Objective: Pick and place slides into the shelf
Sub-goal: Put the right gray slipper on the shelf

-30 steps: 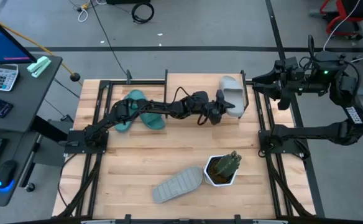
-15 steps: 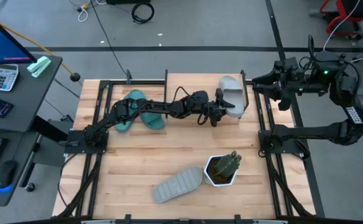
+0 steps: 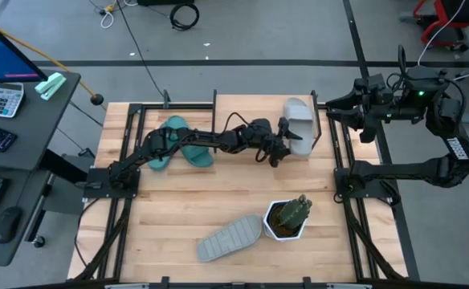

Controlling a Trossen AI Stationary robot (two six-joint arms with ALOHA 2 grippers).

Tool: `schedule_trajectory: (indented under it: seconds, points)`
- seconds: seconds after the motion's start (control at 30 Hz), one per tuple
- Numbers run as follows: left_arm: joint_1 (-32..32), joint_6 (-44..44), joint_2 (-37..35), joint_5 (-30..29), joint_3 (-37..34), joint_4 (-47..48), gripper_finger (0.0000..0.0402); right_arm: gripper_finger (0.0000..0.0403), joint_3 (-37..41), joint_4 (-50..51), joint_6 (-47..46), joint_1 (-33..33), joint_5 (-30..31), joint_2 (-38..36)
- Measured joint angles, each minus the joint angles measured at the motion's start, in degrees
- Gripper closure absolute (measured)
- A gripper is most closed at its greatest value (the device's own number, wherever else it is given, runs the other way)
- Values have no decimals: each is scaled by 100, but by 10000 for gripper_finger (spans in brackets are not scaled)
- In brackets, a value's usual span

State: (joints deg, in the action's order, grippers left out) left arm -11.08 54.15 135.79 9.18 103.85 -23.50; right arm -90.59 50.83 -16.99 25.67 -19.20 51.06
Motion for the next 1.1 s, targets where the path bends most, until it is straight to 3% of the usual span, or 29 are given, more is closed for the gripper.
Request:
schedule_trajectory:
  seconds: [1.1]
  points:
    - [-30,-105,0,-248,0,-34,134,205,0,158,-53,2,-237,1]
